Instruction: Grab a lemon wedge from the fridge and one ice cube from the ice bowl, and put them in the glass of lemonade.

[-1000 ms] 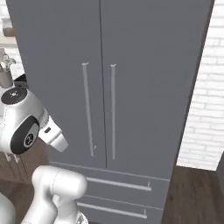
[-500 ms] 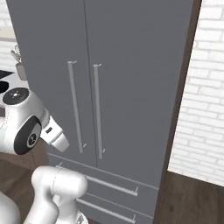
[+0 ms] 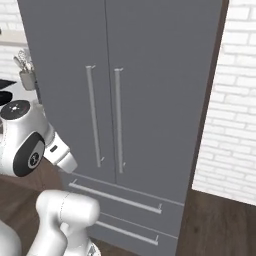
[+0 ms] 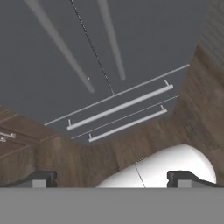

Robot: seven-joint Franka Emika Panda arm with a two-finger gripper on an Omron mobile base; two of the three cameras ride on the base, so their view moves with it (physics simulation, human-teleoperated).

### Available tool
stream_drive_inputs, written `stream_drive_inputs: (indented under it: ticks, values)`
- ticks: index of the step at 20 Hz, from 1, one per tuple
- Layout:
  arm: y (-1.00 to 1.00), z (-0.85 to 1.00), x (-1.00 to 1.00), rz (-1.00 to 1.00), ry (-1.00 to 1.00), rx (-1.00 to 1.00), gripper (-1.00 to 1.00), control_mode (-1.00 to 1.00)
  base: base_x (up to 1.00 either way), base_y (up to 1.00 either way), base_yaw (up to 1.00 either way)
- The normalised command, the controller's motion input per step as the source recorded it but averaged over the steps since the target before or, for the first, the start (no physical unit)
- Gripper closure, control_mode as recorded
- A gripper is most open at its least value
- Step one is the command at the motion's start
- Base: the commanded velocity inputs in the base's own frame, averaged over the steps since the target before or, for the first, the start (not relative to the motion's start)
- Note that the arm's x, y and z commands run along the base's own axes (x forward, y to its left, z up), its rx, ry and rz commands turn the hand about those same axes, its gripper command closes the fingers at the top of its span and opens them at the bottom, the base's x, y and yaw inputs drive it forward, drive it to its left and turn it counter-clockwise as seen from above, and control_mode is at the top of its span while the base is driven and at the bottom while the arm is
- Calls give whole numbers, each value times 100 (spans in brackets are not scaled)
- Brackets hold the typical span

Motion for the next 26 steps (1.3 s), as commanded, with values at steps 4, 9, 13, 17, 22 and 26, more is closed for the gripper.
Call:
stream_drive_inputs:
  ticks: [4, 9, 13, 17, 22, 26]
  values:
    - [0, 0, 0, 0, 0, 0, -100, 100, -19, 0, -23]
    - [0, 0, 0, 0, 0, 0, -100, 100, -38, 5, -22]
    - [0, 0, 0, 0, 0, 0, -100, 100, -55, 26, -4]
    - [0, 0, 0, 0, 0, 0, -100, 100, -29, 33, 0]
    - [0, 0, 0, 0, 0, 0, -100, 100, 0, 6, 0]
    - [0, 0, 0, 0, 0, 0, -100, 100, 37, 0, 0]
